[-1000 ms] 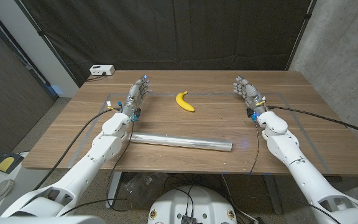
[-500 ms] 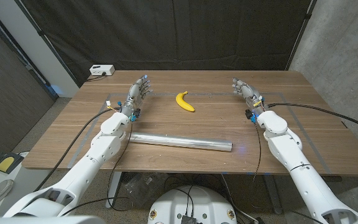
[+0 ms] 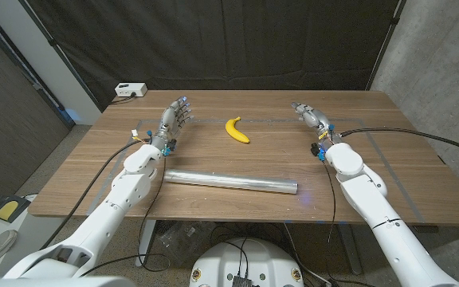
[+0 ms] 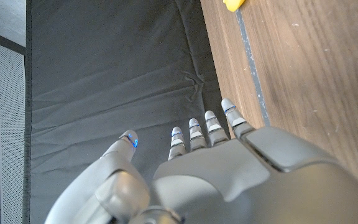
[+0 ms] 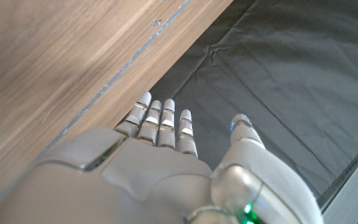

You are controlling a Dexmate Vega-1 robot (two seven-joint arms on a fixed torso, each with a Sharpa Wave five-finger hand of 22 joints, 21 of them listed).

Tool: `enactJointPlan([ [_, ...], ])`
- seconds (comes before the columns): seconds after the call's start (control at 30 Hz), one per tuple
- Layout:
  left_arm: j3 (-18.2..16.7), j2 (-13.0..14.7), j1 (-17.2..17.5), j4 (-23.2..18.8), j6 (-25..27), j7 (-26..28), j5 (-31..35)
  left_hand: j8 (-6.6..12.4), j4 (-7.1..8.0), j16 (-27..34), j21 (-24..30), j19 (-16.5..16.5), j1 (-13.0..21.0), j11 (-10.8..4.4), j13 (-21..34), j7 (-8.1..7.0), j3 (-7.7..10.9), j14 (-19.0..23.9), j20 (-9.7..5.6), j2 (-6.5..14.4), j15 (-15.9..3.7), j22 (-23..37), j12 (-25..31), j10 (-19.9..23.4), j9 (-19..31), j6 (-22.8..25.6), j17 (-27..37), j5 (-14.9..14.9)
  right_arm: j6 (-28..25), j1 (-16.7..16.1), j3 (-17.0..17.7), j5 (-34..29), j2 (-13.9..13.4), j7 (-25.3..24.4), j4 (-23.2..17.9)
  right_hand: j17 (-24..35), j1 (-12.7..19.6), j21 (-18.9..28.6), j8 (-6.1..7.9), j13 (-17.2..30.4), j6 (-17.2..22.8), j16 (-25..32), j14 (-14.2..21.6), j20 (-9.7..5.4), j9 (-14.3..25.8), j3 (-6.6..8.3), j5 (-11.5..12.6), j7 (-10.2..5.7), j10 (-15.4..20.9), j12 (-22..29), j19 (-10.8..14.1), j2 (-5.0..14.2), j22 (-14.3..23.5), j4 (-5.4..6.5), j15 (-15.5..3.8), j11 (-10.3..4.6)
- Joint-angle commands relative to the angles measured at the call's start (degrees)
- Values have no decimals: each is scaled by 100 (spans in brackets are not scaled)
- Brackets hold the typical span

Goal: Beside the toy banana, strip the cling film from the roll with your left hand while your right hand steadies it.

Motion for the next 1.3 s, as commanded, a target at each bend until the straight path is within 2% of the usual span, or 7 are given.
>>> enactJointPlan([
  [0.03, -74, 24, -15, 48, 45, -262, -116, 22, -46, 30, 5, 34, 56, 17, 8, -7, 11, 69, 52, 4, -27, 16, 26, 78, 18, 36, 8, -1, -550, -381, -410, -846, -232, -481, -1015, 7, 75, -37, 52, 13, 81, 9, 57, -19, 16, 18, 37, -15, 74, 17, 15, 6, 7, -48, -35, -6],
  [0.4, -83, 80, -37, 180, -22, -537, -204, 36, -66, 48, -1, 55, 79, -5, 7, 15, 18, 136, 75, 6, -24, 19, 34, 125, 20, 100, 13, -7, -1524, -555, -906, -1620, -469, -736, -1795, 5, 95, -53, 71, 9, 165, 28, 134, -14, 16, 39, 44, -42, 169, 50, 70, 0, 7, -66, -61, -58],
  [0.83, -39, 165, -95, 311, -48, -821, -286, 37, -80, 48, -12, 57, 96, 7, 7, 34, 24, 158, 98, 7, -28, 22, 27, 129, 21, 131, 16, -12, -2257, -680, -1545, -2311, -812, -883, -2530, 11, 87, -84, 69, 5, 197, 33, 165, 19, 16, 54, 47, -55, 193, 55, 73, 10, 7, -57, -103, -100],
  [1.07, 10, 199, -139, 357, -44, -963, -318, 40, -87, 46, -17, 60, 104, 5, 6, 38, 27, 165, 98, 9, -31, 23, 24, 132, 22, 154, 18, -14, -2865, -697, -1967, -2802, -993, -904, -2918, 13, 72, -94, 70, 4, 220, 49, 220, 38, 16, 54, 45, -61, 225, 64, 94, 5, 7, -50, -143, -129],
  [1.3, 36, 264, -81, 242, -11, -1022, -327, 39, -93, 47, -22, 61, 111, 2, 6, 34, 30, 175, 103, 12, -33, 24, 20, 133, 23, 163, 20, -16, -2950, -815, -2137, -2753, -1178, -867, -3183, 11, 68, -105, 71, 2, 243, 52, 254, 62, 16, 55, 42, -68, 262, 75, 113, -10, 7, -54, -169, -140],
])
